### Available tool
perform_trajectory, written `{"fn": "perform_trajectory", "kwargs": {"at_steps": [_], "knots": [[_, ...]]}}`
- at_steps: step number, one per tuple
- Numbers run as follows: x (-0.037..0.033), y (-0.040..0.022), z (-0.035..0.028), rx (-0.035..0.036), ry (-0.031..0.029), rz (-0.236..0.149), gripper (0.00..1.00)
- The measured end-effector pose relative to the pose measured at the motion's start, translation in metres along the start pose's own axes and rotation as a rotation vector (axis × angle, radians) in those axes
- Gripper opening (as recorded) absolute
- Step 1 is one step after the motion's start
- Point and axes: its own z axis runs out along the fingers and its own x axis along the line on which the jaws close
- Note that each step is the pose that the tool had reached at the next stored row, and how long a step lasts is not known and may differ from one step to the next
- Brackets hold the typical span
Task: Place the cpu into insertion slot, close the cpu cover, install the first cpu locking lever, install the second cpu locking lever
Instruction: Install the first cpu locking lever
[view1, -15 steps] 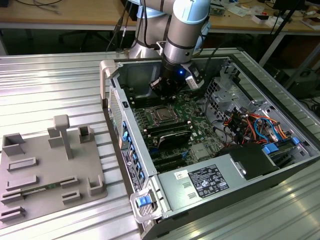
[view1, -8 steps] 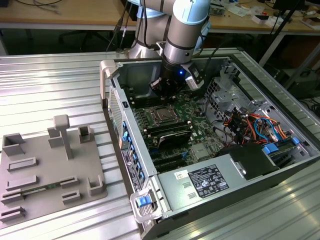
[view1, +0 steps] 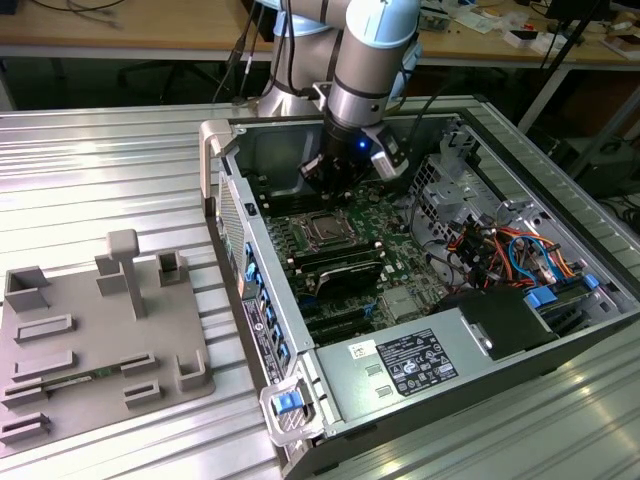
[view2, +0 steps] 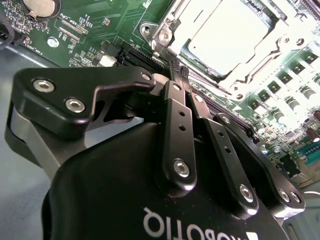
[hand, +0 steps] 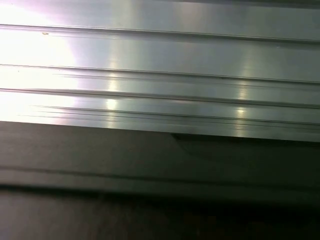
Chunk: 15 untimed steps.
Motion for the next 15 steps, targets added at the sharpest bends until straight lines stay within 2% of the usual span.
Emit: {"fn": "perform_trajectory", "kwargs": {"at_steps": [4, 15], "knots": [[0.0, 0.0, -0.0003, 0.0001, -0.0021, 0.0, 0.11], [0.0001, -0.0018, 0.0023, 0.0001, -0.0023, 0.0, 0.11]]}}
